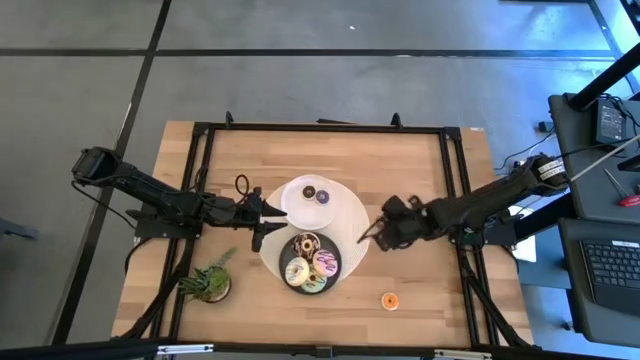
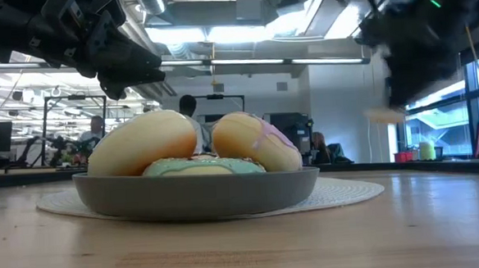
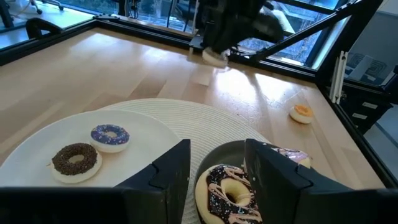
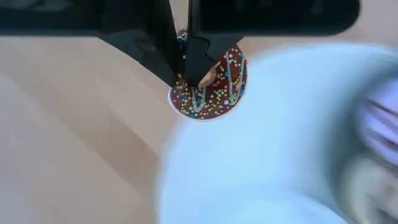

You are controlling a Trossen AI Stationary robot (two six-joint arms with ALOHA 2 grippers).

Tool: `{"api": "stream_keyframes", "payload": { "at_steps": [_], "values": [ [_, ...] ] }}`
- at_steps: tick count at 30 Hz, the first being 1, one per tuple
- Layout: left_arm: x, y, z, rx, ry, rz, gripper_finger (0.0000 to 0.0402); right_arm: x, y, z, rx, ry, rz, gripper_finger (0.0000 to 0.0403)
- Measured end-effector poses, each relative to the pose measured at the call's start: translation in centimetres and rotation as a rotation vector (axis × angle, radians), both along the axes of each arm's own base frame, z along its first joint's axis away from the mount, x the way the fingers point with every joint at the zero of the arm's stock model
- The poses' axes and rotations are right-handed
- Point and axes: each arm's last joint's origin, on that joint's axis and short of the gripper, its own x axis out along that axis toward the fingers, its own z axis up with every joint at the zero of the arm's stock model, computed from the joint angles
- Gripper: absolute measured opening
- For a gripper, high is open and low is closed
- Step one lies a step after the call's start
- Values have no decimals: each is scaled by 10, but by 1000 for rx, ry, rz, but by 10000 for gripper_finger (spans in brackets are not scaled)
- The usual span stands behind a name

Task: Pick & Place donuts
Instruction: Put the small brown donut on the white plate

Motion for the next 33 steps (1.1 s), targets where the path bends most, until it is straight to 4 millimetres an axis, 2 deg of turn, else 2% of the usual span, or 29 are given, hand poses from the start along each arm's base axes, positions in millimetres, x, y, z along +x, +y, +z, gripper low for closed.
{"api": "stream_keyframes", "payload": {
  "at_steps": [5,10,16,20,28,33],
  "values": [
    [0,0,0,-1,0,0,152,35,-18,32,-91,-194,152,25],
    [0,0,0,-35,-4,9,151,59,-45,42,-104,-328,255,18],
    [0,0,0,-35,-3,9,149,89,-63,20,-60,-377,342,20],
    [0,0,0,-35,-3,8,152,110,-72,1,-28,-314,359,20],
    [0,0,0,-33,-2,8,148,162,-82,-21,-20,-193,439,21],
    [0,0,-1,-32,2,8,150,184,-84,-37,-32,-87,473,21]
  ]
}}
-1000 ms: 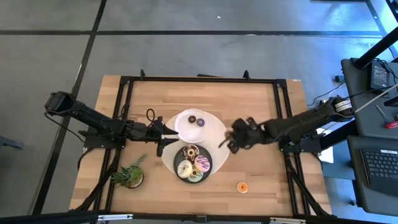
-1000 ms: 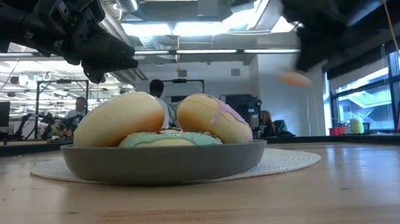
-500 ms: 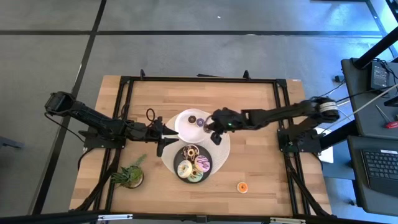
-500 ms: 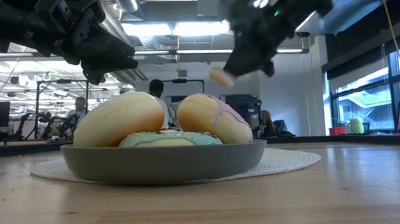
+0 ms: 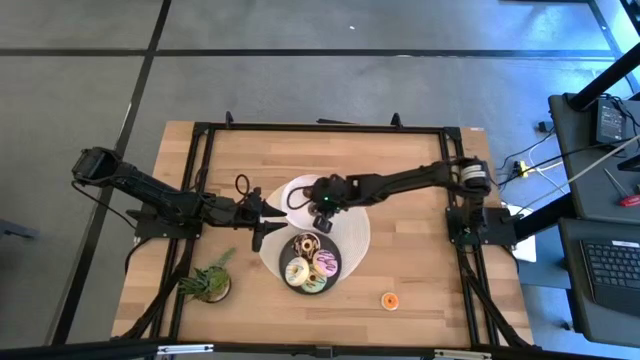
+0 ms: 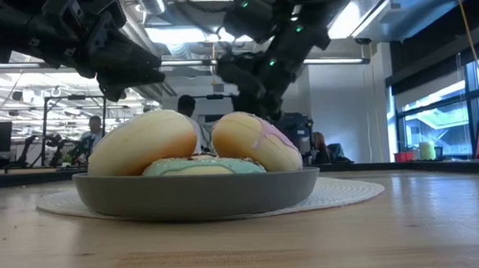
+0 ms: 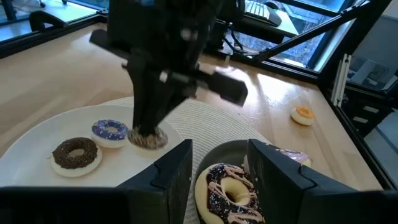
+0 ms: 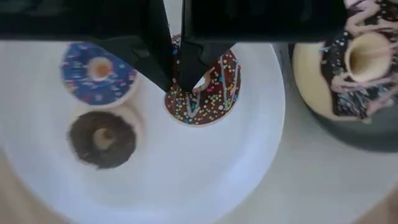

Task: Pick & Place donuts
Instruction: Put the small brown donut on the white plate

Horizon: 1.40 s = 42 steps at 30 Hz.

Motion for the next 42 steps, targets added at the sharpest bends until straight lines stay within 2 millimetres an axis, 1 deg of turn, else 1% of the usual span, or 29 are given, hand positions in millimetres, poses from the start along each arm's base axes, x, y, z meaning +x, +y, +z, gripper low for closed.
{"api": "stream_keyframes", "payload": {
  "at_steps": [3,6,15,23,26,35,42],
  "values": [
    [0,0,0,1,2,0,152,7,0,-9,-17,33,17,21],
    [0,0,-1,1,6,0,152,9,-1,-16,-64,62,3,21],
    [0,0,-2,4,19,0,150,8,-10,-16,-78,71,-37,21],
    [0,0,-2,4,19,0,152,1,-9,-28,-74,96,-44,22],
    [0,0,-2,4,19,0,149,1,-9,-29,-74,95,-45,25],
    [0,0,-2,3,18,0,152,2,-10,-28,-79,86,-38,45],
    [0,0,-2,3,18,0,149,2,-10,-28,-89,89,-25,89]
  ]
}}
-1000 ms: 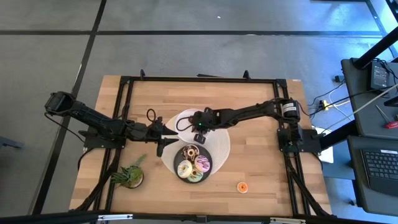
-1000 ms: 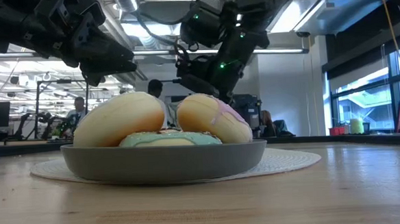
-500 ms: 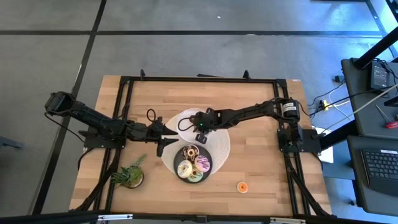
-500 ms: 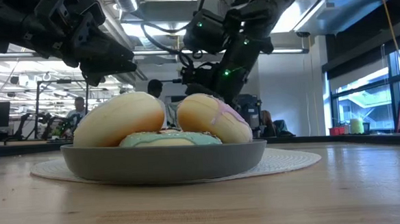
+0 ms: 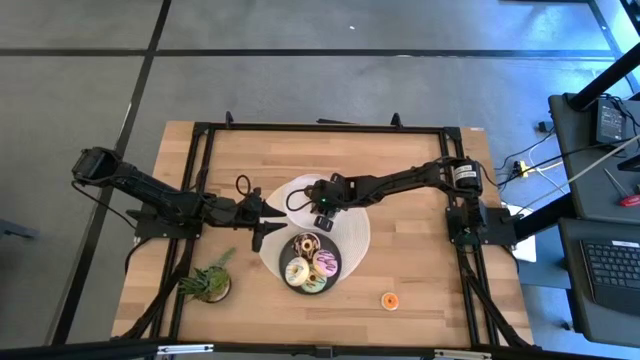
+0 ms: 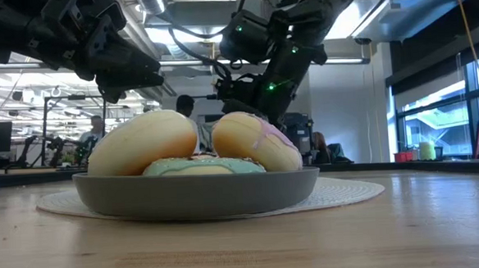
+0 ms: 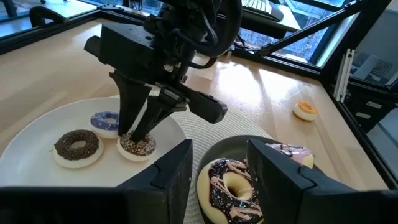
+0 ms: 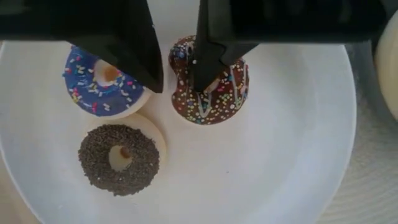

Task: Pick & Place donuts
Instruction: Put the small brown donut on the white plate

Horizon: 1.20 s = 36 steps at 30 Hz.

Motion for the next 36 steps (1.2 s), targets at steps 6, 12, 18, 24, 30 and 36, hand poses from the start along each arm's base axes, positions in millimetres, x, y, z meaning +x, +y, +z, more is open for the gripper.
{"api": "stream_keyframes", "payload": {
  "at_steps": [6,12,18,24,30,36],
  "values": [
    [0,0,0,0,0,0,150,0,0,1,-1,-2,0,123],
    [0,0,0,0,0,0,152,-1,0,4,0,-8,-2,131],
    [0,0,0,1,0,0,148,-1,-1,4,-20,-6,-13,131],
    [0,0,0,0,0,0,152,-1,-1,4,-22,-6,-12,131],
    [0,0,0,1,0,0,151,0,-1,6,-23,-6,-11,131],
    [1,2,-2,65,14,55,148,2,-1,8,-25,-20,-13,131]
  ]
}}
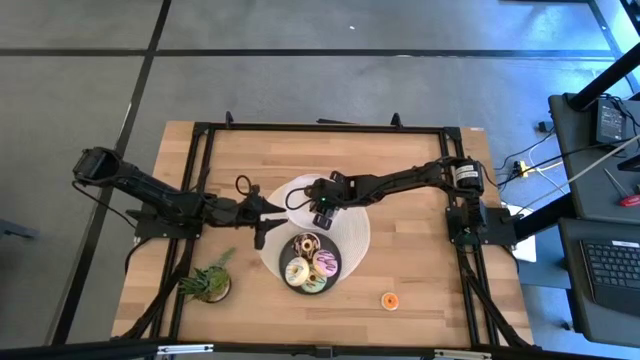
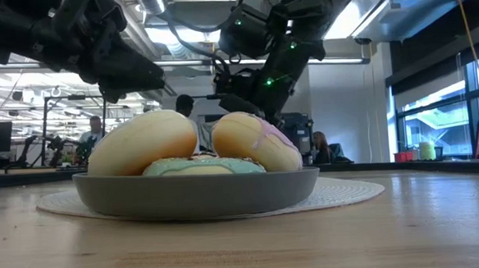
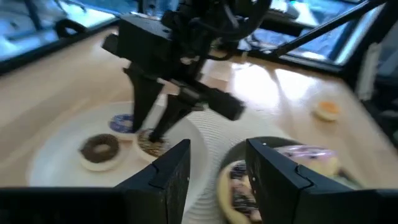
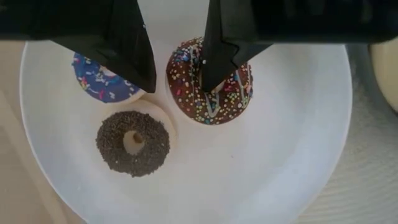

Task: Pick & Place donuts
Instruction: Put the small brown donut on the white plate

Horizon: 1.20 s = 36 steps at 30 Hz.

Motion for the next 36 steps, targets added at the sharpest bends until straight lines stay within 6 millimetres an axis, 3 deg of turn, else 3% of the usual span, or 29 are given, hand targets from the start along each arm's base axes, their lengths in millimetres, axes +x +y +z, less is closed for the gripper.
{"api": "stream_keyframes", "payload": {
  "at_steps": [7,21,36],
  "values": [
    [14,8,-9,60,-32,73,152,1,0,1,0,-12,0,131],
    [41,33,-49,141,-9,66,152,2,0,1,1,-29,-3,131],
    [85,45,-60,155,157,102,152,1,0,1,3,-16,-3,131]
  ]
}}
